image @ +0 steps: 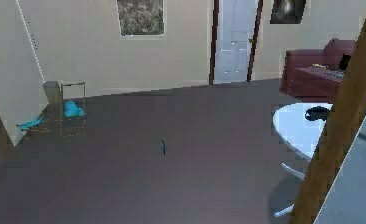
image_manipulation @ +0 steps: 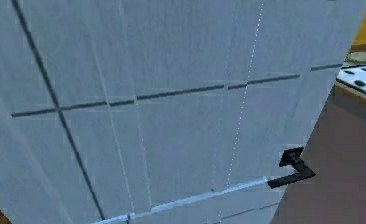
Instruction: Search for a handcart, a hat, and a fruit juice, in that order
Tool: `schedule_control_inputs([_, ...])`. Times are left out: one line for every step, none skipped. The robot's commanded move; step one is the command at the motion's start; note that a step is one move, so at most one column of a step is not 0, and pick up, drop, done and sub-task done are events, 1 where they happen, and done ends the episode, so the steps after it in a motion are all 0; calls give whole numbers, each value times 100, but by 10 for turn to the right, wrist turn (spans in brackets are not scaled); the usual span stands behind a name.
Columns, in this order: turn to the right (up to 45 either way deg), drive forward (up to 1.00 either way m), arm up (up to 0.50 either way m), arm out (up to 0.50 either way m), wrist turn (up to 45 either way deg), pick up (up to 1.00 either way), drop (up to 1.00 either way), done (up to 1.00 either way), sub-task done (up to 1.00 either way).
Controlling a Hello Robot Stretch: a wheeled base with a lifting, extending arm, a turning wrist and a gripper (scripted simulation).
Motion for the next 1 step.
schedule_control_inputs([-420,0,0,0,0,0,0,0,0])
